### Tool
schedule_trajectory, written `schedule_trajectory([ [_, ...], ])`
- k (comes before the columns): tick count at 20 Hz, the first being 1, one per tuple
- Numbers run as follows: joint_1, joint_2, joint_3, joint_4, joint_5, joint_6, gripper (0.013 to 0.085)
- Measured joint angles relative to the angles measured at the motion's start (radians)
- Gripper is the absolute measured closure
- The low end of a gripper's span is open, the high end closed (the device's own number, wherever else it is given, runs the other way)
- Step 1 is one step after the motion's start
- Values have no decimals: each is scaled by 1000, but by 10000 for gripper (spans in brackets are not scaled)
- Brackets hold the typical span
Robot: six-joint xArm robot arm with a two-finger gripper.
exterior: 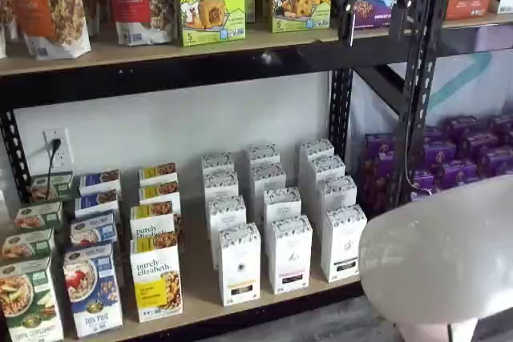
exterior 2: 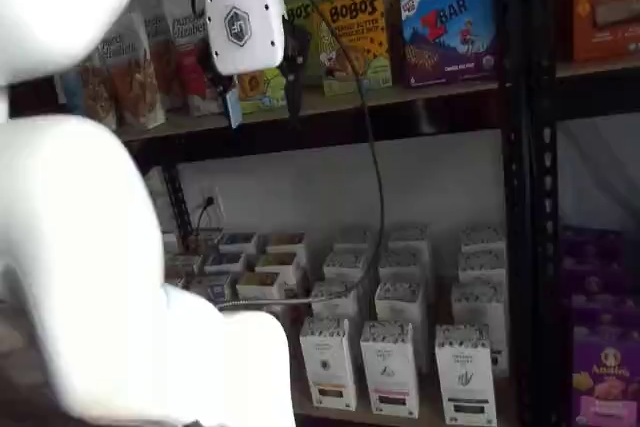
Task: Pick up the white box with a green strip in the middle, on the bottom shelf, the sixth box from the left
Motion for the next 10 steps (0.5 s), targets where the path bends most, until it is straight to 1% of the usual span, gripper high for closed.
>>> schedule_trajectory([
  [2, 6, -15, 14, -10, -26, 3, 130],
  [5, -3, -18, 18, -4, -32, -4, 130],
  [7, -3, -21, 27, -13, -41, -6, 130],
  [9, 1, -38, 57, -32, -79, -7, 130],
  [10, -6, -42, 70, -32, -92, -13, 130],
])
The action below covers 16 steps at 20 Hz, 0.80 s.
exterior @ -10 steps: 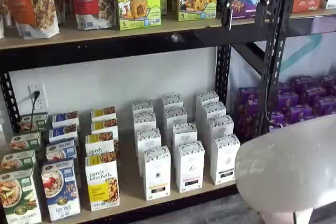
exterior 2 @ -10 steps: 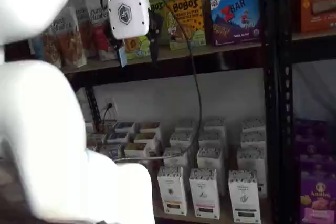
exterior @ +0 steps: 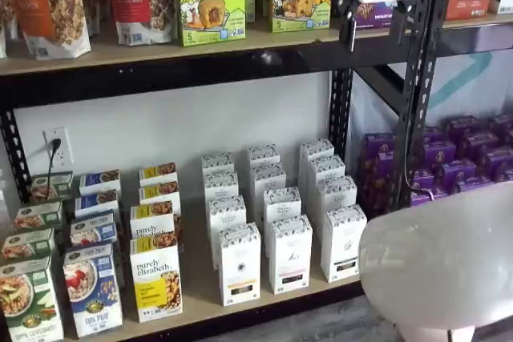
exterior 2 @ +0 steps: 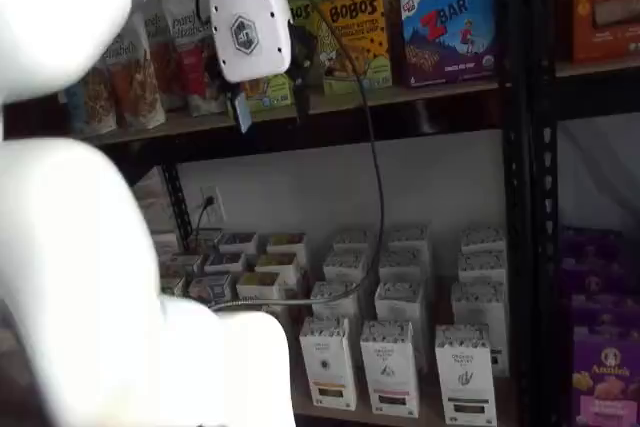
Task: Pick up the white box with a green strip in the middle, on the bottom shelf, the sixth box from the left
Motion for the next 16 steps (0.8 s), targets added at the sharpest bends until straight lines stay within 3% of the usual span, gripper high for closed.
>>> schedule_trajectory([
  [8, -83, -15, 167, 11, -160, -80, 130],
  [11, -91, -20, 226, -4, -230, -89, 130],
  [16, -129, 14, 372, -12, -420, -122, 130],
])
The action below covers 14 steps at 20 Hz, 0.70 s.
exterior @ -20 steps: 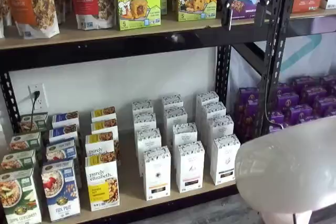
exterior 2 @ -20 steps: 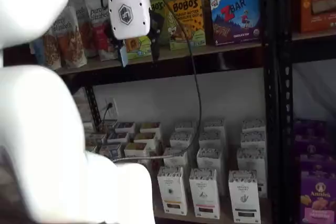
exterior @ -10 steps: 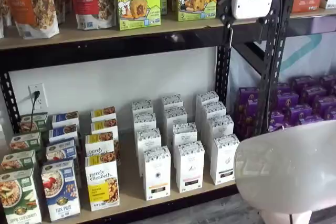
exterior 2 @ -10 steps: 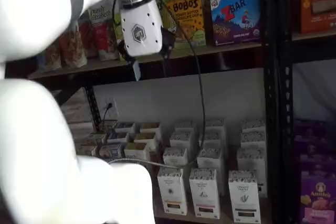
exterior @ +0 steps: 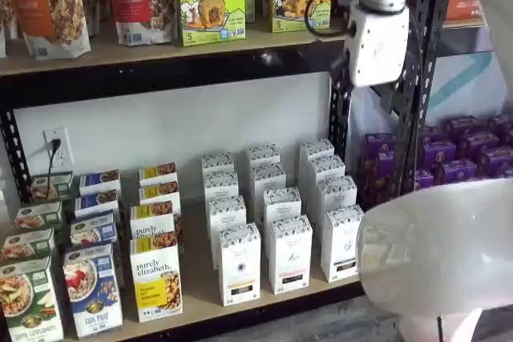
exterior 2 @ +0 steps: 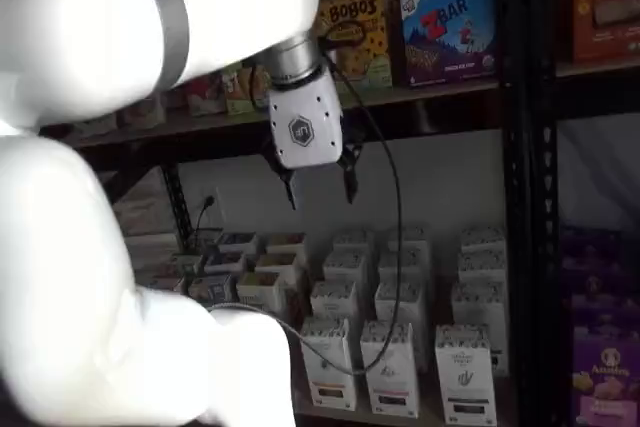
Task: Pick up the white box with a green strip in the middle, on the bottom shelf, the sixth box from the left
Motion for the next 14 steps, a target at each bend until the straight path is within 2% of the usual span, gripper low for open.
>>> schedule_trajectory([
  [4, -13, 51, 80, -11, -128, -9, 130],
  [7, -20, 93, 164, -6, -282, -15, 130],
  [11, -9, 162, 245, -21, -458, 7, 130],
  [14, 3, 243, 274, -32, -544, 27, 130],
])
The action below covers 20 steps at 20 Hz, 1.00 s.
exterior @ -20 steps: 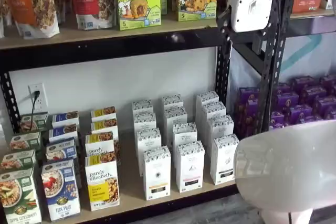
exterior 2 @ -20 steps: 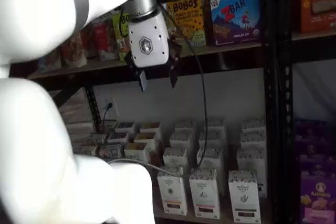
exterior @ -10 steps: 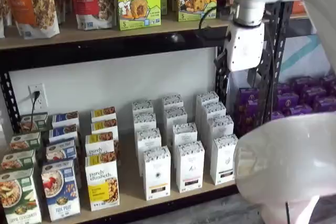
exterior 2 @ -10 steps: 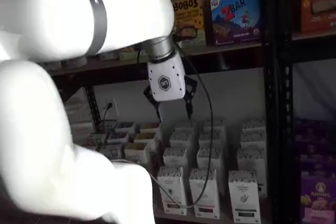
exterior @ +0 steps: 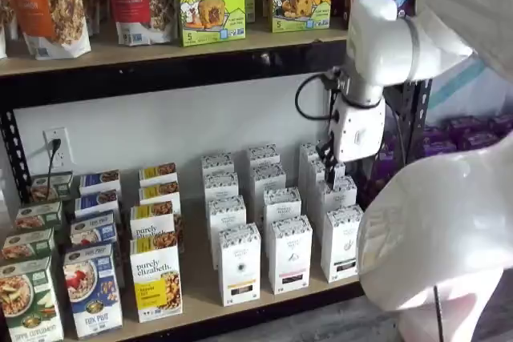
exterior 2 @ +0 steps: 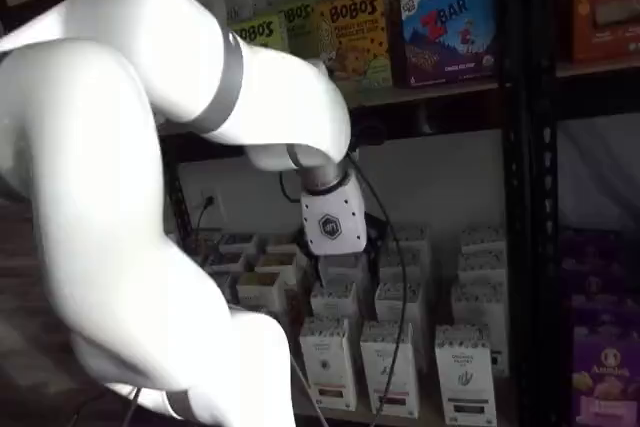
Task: Pick up the white box with a green strip in the middle, on the bottom shelf, the sixth box from the left
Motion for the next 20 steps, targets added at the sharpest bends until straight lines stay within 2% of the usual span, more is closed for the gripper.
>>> schedule_trajectory([
  [3, 9, 68, 36, 12, -127, 2, 130],
  [5, 19, 132, 27, -8, -155, 28, 130],
  [7, 26, 195, 21, -8, -197, 35, 130],
  [11, 32, 323, 20, 42, -363, -2, 130],
  [14, 26, 407, 17, 1, -482, 31, 130],
  [15, 20, 438, 9, -34, -509, 58, 130],
  [17, 7, 511, -21, -39, -537, 49, 130],
  [18, -3, 543, -39, -56, -540, 57, 130],
  [20, -34, 601, -73, -188, -553, 156, 130],
])
